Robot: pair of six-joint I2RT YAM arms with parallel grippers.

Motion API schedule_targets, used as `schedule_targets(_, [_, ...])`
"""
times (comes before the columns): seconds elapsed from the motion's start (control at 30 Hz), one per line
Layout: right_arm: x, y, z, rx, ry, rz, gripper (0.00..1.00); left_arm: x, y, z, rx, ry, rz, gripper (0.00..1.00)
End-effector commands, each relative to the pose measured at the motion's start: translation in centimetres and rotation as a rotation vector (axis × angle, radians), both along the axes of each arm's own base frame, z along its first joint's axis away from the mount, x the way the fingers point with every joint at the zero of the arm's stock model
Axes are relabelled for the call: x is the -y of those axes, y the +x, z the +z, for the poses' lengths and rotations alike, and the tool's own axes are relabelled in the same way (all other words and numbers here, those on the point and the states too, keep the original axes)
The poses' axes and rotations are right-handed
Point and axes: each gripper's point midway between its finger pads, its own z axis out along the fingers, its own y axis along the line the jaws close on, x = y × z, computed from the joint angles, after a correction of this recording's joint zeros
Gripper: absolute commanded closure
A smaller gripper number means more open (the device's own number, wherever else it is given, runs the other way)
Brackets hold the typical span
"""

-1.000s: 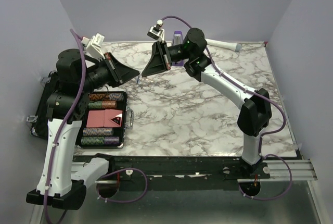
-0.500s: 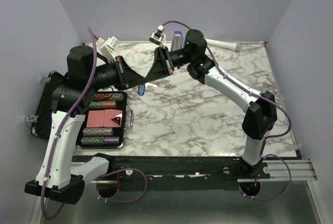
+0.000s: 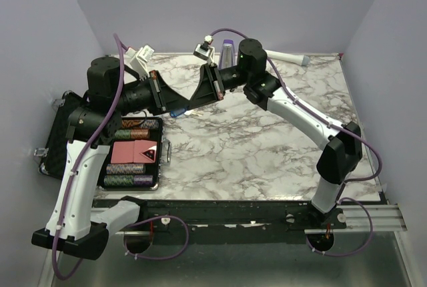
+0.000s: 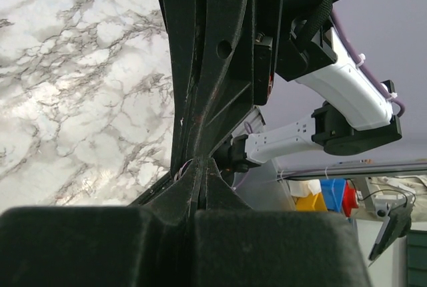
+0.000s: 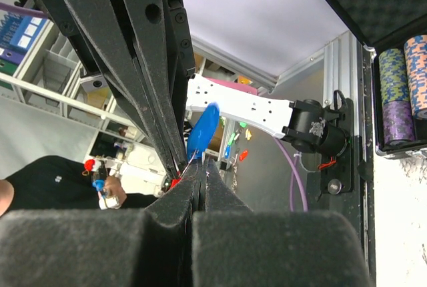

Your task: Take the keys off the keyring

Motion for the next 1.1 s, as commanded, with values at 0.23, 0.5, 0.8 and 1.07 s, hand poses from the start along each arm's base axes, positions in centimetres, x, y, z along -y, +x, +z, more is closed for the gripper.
schedule_targets(0.23, [1.1, -1.7, 1.3, 0.057, -0.005, -0.018, 0.99, 0.6, -1.2, 1.3, -0.005, -0.061, -0.054, 1.00])
schedule_targets(0.5, [1.2, -1.9, 1.8, 0.071, -0.001, -0.023, 0.99, 0.7, -1.3, 1.1, -0.020, -0.100, -0.066, 1.00])
schedule_targets(0.8, [1.6, -2.2, 1.9, 0.075, -0.014, -0.031, 0.99, 0.5, -1.3, 1.0, -0.025, -0.125, -0.059, 1.00])
schedule_targets(1.07, [1.8, -2.2, 1.8, 0.082, -0.020, -0.048, 0.99, 0.4, -1.3, 0.9, -0.023, -0.139, -0.047, 1.00])
